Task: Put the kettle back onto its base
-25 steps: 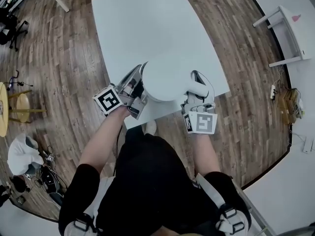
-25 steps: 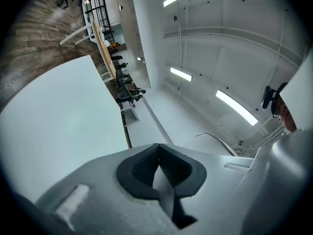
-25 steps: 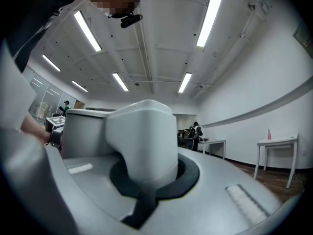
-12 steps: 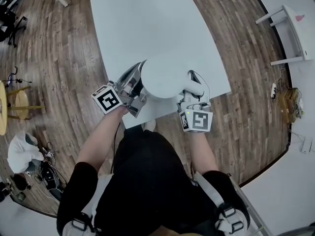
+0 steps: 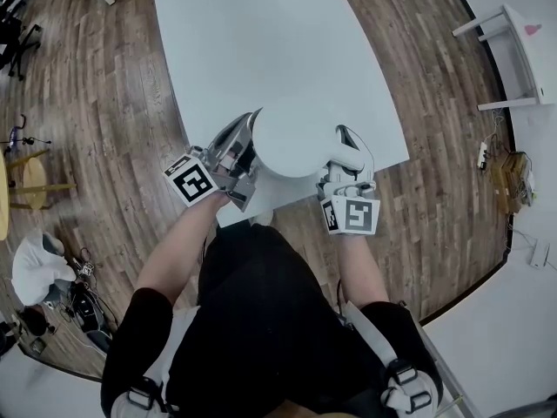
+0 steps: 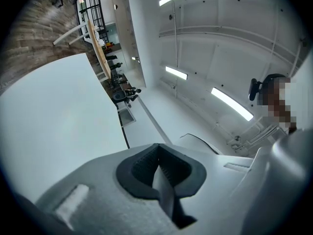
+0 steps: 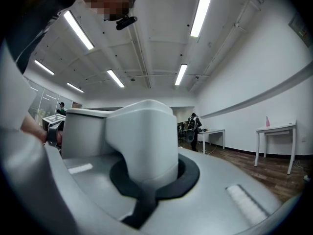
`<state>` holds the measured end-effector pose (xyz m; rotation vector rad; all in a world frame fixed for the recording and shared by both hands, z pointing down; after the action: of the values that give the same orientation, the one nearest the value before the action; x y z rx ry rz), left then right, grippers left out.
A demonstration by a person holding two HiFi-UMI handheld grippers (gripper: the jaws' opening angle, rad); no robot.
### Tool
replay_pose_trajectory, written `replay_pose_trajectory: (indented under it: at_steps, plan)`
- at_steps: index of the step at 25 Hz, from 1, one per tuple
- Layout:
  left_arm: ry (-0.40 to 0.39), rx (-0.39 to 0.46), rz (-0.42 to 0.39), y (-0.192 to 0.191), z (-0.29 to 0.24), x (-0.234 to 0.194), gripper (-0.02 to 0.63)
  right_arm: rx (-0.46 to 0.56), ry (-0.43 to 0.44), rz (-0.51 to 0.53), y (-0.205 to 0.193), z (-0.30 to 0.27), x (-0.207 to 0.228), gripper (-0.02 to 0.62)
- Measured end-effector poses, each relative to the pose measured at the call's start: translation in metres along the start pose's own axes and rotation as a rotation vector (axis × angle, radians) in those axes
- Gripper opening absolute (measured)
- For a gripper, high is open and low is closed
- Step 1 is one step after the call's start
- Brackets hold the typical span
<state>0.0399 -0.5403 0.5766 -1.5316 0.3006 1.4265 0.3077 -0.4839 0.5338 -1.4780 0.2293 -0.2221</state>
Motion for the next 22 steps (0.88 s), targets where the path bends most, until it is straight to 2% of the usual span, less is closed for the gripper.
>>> replay_pose_trajectory:
  at_steps: [13, 16, 17, 20, 22]
  plan:
    - [0.011, 0.005, -0.041, -0.005, 0.010, -0.005, -0.005, 0.030, -0.033, 0.016, -0.012, 0.010, -0.011, 0.005]
    - [0.042, 0.011, -0.075, -0.007, 0.015, -0.003, 0.002, 0.020, -0.050, 0.012, -0.015, 0.012, -0.010, 0.003]
    - [0.060, 0.018, -0.084, -0.007, 0.019, -0.002, 0.002, 0.015, -0.061, -0.002, -0.017, 0.014, -0.009, 0.011]
    - [0.100, 0.064, -0.065, -0.006, 0.038, -0.002, 0.008, -0.016, -0.095, -0.032, -0.018, 0.022, -0.006, 0.119]
    - [0.119, 0.088, -0.073, 0.000, 0.051, 0.001, 0.011, -0.042, -0.101, -0.012, -0.017, 0.026, -0.007, 0.129]
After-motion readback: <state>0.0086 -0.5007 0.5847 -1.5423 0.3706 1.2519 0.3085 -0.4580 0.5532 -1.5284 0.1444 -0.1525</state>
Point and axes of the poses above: the fingertips, and each gripper's own axes: z backward along the fingers, x to its right, y out of its top, the point moved 10 cm from there along z, backward along the fingers, and after that the axes turned 6 degrees about x, right-handed, at the moved point
